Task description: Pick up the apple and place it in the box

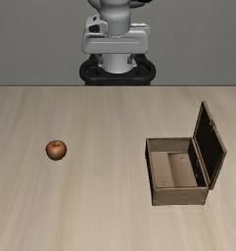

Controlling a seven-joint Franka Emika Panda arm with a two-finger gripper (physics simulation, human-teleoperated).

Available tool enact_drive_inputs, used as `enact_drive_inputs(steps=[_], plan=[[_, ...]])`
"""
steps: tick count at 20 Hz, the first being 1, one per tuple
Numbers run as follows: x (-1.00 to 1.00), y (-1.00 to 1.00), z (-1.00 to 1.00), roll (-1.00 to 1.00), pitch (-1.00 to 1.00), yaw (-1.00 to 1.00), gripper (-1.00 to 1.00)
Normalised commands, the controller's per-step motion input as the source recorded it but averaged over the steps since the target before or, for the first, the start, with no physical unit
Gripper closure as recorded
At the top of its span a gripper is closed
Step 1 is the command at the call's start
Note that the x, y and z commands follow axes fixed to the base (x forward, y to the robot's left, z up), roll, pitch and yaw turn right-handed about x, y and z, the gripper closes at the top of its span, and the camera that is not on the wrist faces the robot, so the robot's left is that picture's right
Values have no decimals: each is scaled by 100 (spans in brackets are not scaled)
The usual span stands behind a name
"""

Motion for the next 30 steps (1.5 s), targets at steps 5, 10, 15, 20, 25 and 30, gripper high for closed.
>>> enact_drive_inputs(steps=[5, 10, 15, 20, 25, 30], plan=[[0, -100, 0, 0, 0, 0, -100], [0, -100, 0, 0, 0, 0, -100], [0, -100, 0, 0, 0, 0, -100], [80, -20, 0, 0, 0, 0, -100], [100, 0, 0, 0, 0, 0, -100], [80, 20, 0, 0, 0, 0, -100]])
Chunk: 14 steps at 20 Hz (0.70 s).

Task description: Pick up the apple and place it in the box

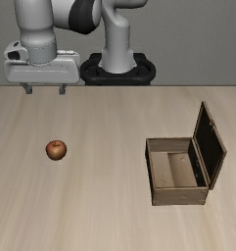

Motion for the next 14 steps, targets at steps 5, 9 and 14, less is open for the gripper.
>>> enact_drive_inputs(steps=[5, 9, 14], plan=[[20, 0, -80, 0, 0, 0, -100], [0, 0, -100, 0, 0, 0, -100], [0, 0, -100, 0, 0, 0, -100]])
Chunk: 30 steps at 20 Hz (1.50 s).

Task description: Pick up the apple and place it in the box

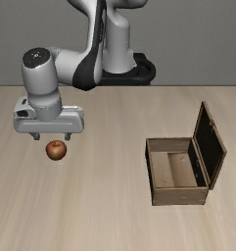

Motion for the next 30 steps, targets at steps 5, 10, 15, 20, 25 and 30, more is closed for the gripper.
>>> enact_drive_inputs(steps=[5, 10, 15, 20, 25, 30], plan=[[0, 0, -100, 0, 0, 0, -100], [0, 0, -20, 0, 0, 0, 100], [0, 0, 0, 0, 0, 0, 100], [0, 0, 40, 0, 0, 0, 100], [0, 0, 100, 0, 0, 0, 100], [0, 0, 100, 0, 0, 0, 100]])
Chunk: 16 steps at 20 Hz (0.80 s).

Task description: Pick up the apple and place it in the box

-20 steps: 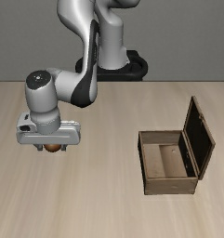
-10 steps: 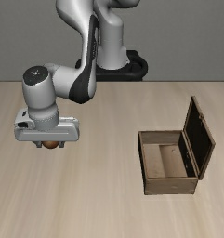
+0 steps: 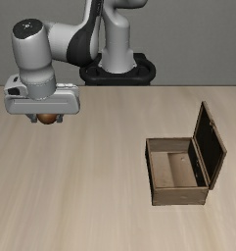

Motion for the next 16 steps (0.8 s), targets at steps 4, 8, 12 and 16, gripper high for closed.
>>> enact_drive_inputs(steps=[4, 8, 12, 16], plan=[[0, 0, 100, 0, 0, 0, 100], [0, 50, 50, 0, 0, 0, 100], [0, 100, 0, 0, 0, 0, 100], [0, 100, 0, 0, 0, 0, 100]])
